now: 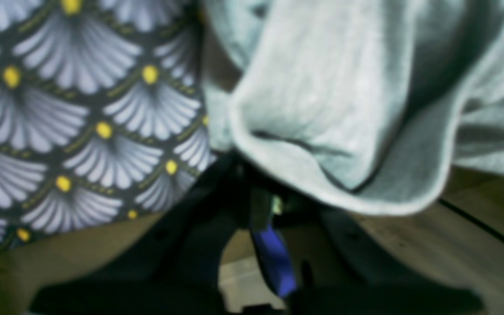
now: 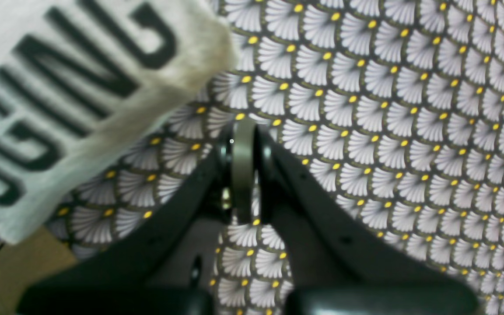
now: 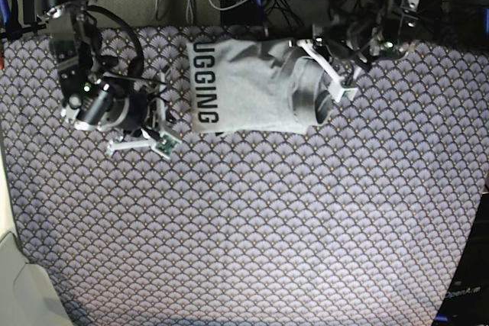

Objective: Fold the T-shirt properly
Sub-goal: 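Grasp the shirt's folded end with the left gripper and fold it inward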

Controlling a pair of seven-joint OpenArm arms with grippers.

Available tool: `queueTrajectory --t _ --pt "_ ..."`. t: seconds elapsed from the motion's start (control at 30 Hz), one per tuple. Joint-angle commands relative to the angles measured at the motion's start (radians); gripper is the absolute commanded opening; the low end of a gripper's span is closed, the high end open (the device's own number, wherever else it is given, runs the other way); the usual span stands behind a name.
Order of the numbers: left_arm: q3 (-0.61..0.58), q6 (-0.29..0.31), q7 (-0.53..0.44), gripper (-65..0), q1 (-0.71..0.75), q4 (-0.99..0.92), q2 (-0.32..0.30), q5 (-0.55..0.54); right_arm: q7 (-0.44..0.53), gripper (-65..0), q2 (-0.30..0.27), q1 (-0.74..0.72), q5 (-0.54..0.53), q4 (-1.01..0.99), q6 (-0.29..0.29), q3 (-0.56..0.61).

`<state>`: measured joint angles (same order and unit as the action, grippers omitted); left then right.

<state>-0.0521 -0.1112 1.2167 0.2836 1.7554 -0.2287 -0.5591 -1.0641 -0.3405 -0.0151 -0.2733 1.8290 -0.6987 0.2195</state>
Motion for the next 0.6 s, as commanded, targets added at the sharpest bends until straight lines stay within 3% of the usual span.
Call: queueTrajectory --t 0.0,0.23,0.4,0.57 --pt "-0.012 -0.003 -0.007 -64.5 -0.01 -0.005 0.015 0.034 0.014 -65.0 -0.013 -0.013 -0.004 0.028 0.001 -0.007" --pt "-0.004 -0.006 -0.008 -64.5 -0.028 -0.01 0.065 0.109 0.014 -65.0 -0.019 -0.006 -0.004 0.034 0.001 -0.025" --pt "-0.004 -0.008 -0.104 -64.5 -0.06 -0.045 0.065 0.115 0.014 -65.0 -0.016 0.008 -0.004 0.034 0.001 -0.045" --pt "-0.002 -0.008 -0.145 -64.5 -0.106 -0.128 0.108 0.118 0.014 -65.0 -0.019 0.034 -0.004 0.034 0.001 -0.048"
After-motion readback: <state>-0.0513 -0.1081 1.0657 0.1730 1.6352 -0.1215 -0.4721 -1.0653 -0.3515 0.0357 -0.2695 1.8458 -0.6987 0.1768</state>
